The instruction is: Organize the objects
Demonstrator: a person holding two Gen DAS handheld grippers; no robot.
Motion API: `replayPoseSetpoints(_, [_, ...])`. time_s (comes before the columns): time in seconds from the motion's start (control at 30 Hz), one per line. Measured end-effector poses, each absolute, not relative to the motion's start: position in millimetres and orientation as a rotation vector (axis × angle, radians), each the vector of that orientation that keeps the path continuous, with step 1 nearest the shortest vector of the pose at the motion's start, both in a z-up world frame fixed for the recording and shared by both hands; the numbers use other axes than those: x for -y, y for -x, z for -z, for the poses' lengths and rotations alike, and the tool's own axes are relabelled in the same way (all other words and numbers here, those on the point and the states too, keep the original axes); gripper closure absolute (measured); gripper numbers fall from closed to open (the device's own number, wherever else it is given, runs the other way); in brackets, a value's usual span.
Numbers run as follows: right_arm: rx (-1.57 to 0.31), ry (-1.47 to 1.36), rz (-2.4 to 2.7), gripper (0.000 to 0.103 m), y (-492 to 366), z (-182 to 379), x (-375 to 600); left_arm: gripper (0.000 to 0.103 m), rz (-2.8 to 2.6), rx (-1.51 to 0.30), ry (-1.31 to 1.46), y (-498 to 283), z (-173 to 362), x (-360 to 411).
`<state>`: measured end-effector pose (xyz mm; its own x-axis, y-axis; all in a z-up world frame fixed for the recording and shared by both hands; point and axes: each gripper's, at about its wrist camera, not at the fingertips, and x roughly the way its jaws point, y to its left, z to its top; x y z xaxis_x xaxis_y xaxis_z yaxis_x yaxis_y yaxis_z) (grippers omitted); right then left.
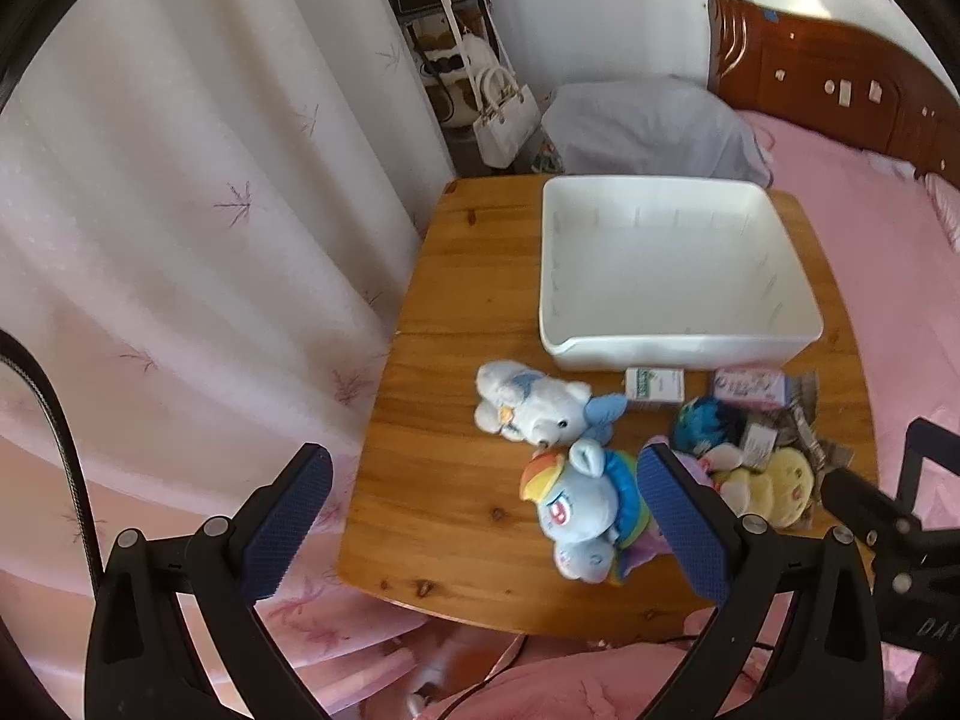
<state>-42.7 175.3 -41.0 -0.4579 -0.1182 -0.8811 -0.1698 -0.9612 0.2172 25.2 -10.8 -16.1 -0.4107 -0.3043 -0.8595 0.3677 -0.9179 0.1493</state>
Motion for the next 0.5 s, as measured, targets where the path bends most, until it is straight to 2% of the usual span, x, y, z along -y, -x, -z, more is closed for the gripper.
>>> replayPoseSetpoints(0.3, [-0.616, 1.631, -2.554, 0.003, 43, 49, -196, 0.001, 2.276, -0.144, -1.382, -23, 16, 27])
replayPoseSetpoints(0.5, [-0.716, 1.652, -2.464, 0.003, 41, 60, -213, 0.001, 2.258, -0.174, -1.457, -5, 30, 32])
